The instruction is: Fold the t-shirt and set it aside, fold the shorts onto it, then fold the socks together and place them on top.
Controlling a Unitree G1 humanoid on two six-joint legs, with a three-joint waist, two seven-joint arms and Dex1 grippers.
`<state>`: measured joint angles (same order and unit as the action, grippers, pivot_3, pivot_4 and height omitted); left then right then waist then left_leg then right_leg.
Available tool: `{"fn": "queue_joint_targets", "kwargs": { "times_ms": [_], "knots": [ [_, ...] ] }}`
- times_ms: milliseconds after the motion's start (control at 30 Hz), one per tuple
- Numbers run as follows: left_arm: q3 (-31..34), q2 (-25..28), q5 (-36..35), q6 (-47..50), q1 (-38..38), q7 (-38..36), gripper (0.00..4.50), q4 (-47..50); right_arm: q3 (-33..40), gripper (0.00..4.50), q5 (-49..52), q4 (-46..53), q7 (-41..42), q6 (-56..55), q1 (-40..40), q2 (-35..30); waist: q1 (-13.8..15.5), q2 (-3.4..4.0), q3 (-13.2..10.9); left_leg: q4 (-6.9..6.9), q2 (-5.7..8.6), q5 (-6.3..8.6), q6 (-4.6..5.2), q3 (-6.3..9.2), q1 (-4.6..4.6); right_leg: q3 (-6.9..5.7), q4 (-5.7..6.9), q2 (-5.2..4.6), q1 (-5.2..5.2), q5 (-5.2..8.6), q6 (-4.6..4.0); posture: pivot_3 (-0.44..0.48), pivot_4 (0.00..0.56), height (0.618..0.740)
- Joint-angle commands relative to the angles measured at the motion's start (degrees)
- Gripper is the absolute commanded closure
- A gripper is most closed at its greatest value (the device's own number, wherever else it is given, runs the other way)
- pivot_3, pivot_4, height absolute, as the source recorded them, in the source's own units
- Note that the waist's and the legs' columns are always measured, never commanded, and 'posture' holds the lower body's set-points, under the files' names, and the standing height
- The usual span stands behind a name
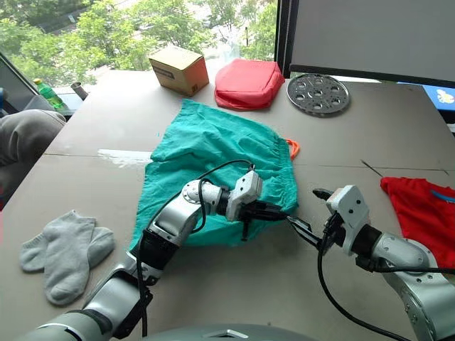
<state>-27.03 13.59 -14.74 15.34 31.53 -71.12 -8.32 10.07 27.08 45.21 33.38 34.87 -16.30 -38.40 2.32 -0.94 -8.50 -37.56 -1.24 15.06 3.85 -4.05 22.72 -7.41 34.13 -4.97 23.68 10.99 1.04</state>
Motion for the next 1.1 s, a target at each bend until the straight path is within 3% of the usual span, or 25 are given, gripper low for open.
{"fn": "queue_joint_targets", "kwargs": {
  "times_ms": [33,100,133,233,400,567,667,800,1033,1100],
  "knots": [
    [-0.7,-3.2,0.7,-0.5,3.2,0.3,4.46,-2.5,7.0,0.00,1.8,3.5,1.9,-1.2,-3.2,-1.4,0.0,0.01,0.0,-0.02,0.00,0.00,0.00,0.00,-0.01,0.02,0.00,0.01,-0.01,0.00,0.01,0.000,0.150,0.739],
    [0.4,-1.8,0.0,3.4,3.9,-0.2,4.46,-2.1,10.4,0.00,2.4,4.0,4.6,-2.0,-6.0,-2.7,0.0,-0.01,0.0,-0.09,-0.01,0.00,0.01,0.03,0.02,0.02,0.00,0.05,-0.01,-0.02,0.04,0.000,0.150,0.739],
    [1.2,-0.5,-0.5,5.0,3.8,-0.8,3.76,-1.3,11.8,0.00,2.5,4.1,6.0,-2.6,-7.2,-3.4,-0.1,-0.01,0.0,-0.12,-0.01,0.01,0.02,0.03,0.02,0.02,0.01,0.06,-0.01,-0.02,0.04,0.000,0.150,0.739],
    [6.0,5.2,-4.1,9.8,2.1,-1.4,2.54,3.7,13.8,0.00,2.5,4.2,10.4,-5.0,-9.2,-5.8,-0.8,0.01,0.0,-0.12,-0.08,0.02,0.04,0.03,-0.02,0.08,0.06,0.15,0.00,-0.03,0.07,0.000,0.150,0.739],
    [19.1,15.8,-14.7,20.4,-6.2,1.0,0.22,18.4,8.1,0.00,-4.2,0.8,17.7,-13.7,-8.6,-11.2,-1.5,-0.04,0.0,-0.11,-0.14,0.03,0.02,0.09,-0.09,0.11,0.17,0.16,0.02,0.01,0.01,0.000,0.150,0.739],
    [33.8,21.0,-21.3,25.8,-16.7,9.5,0.10,27.8,-2.4,0.00,-12.6,-6.8,20.9,-22.9,-2.5,-13.2,-1.2,-0.05,0.0,-0.13,-0.02,0.03,0.00,0.10,-0.12,0.14,0.14,-0.04,0.00,0.04,-0.02,0.000,0.150,0.739],
    [40.6,22.6,-19.1,21.3,-21.7,13.2,0.10,28.7,-6.5,0.00,-15.7,-12.0,21.9,-27.1,1.4,-12.9,-1.1,-0.11,0.0,-0.17,0.00,0.10,-0.11,0.10,-0.10,0.15,0.11,-0.05,-0.01,0.04,-0.02,0.000,0.150,0.739],
    [49.8,24.5,-21.6,20.0,-26.6,15.8,0.10,31.1,-8.9,0.00,-18.2,-18.3,23.4,-32.2,4.8,-13.1,-0.8,-0.10,0.0,-0.19,0.00,0.09,-0.14,0.10,-0.10,0.13,0.13,-0.04,-0.01,0.04,-0.02,0.000,0.150,0.739],
    [59.2,28.6,-28.2,24.6,-39.3,15.0,0.10,39.1,-9.6,0.00,-17.2,-22.2,24.5,-33.6,8.2,-12.3,-0.7,-0.09,0.0,-0.19,-0.01,0.10,-0.41,0.09,-0.10,0.13,0.15,-0.06,-0.01,0.04,-0.03,0.000,0.150,0.739],
    [60.3,28.4,-25.8,21.5,-42.4,16.1,0.10,39.9,-9.7,0.00,-16.4,-22.3,24.7,-32.9,8.6,-12.0,-0.9,-0.04,0.0,-0.18,-0.03,0.11,-0.42,0.08,-0.11,0.13,0.15,-0.06,0.00,0.04,-0.03,0.000,0.150,0.739]
  ]
}}
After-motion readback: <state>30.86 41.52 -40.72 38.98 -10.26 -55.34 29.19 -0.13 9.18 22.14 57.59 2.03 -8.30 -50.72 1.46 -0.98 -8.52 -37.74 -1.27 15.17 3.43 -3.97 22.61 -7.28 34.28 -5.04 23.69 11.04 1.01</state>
